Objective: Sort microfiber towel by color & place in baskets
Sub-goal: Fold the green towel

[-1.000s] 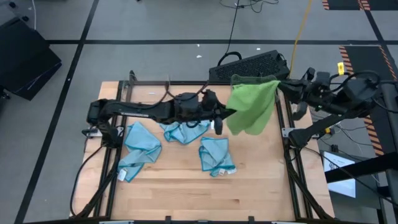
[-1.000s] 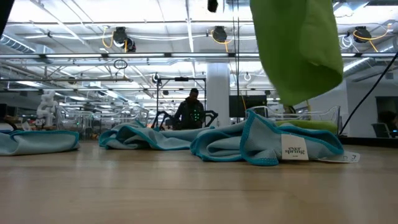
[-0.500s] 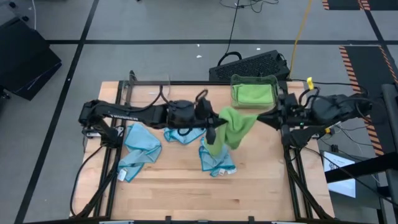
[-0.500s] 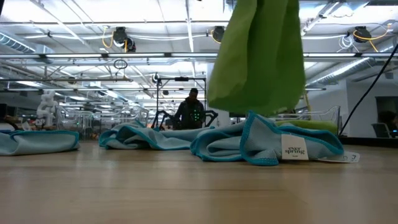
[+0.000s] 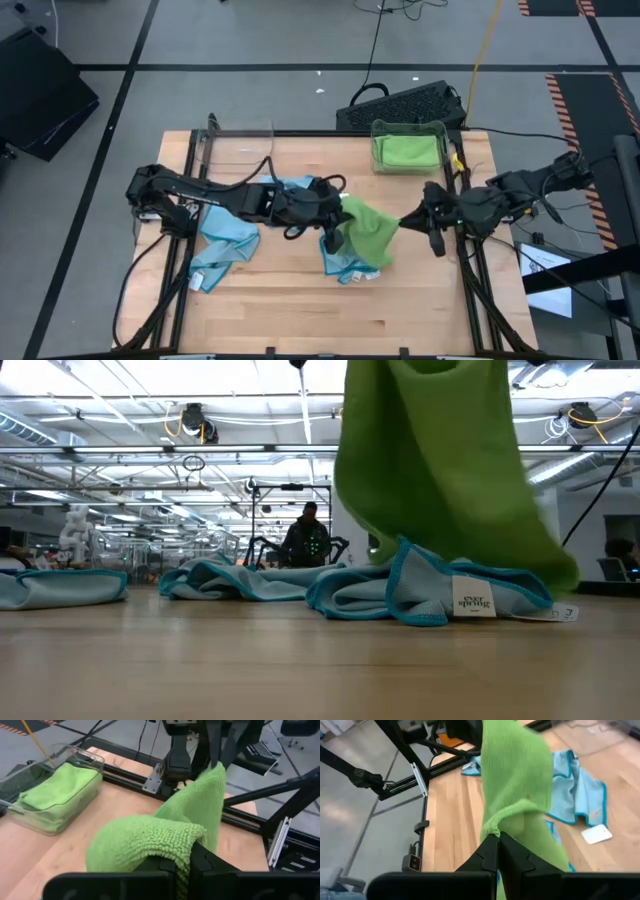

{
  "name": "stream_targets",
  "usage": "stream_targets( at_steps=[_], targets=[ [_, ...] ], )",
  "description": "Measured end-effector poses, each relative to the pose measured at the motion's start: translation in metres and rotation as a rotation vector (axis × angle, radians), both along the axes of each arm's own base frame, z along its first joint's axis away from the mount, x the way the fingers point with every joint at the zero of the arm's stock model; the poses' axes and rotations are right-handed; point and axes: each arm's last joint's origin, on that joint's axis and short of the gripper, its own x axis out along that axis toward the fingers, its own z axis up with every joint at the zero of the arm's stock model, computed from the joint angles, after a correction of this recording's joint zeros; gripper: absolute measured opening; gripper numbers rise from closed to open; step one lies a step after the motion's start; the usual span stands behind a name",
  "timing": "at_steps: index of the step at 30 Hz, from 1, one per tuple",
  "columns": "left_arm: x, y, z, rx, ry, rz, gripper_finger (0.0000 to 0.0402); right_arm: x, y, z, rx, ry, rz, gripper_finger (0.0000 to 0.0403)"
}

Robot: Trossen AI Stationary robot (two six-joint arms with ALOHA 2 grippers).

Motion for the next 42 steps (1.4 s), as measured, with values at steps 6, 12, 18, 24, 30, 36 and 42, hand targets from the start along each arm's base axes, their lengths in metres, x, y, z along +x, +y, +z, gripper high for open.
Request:
stream_targets(
  at_steps=[6, 12, 18, 24, 30, 36, 42],
  targets=[
    [0.004, 0.019, 0.003, 0.056, -0.033, 0.056, 0.0005, -0.008, -0.010, 0.008, -0.062, -0.059, -0.042, 0.0000],
    [0.011, 0.061, 0.015, 0.065, -0.158, 0.112, 0.0011, -0.018, -0.033, 0.019, -0.202, -0.151, -0.281, 0.0000],
    [0.012, 0.096, 0.030, 0.087, -0.303, 0.137, 0.0004, -0.016, -0.052, 0.038, -0.271, -0.317, -0.378, 0.0000],
    [0.012, 0.093, 0.028, 0.033, -0.291, 0.105, 0.0007, -0.020, -0.054, 0.038, -0.163, -0.321, -0.291, 0.0000],
    [0.012, 0.057, -0.003, -0.059, -0.018, 0.024, 0.0010, -0.034, -0.051, 0.013, -0.022, -0.059, -0.185, 0.0000],
    [0.021, 0.017, -0.053, -0.099, 0.247, -0.042, 0.0004, -0.029, -0.044, -0.038, 0.128, 0.178, -0.059, 0.0000],
    [0.034, -0.017, -0.096, -0.221, 0.366, -0.120, 0.0014, -0.010, -0.031, -0.111, 0.507, 0.244, 0.134, 0.0000]
  ],
)
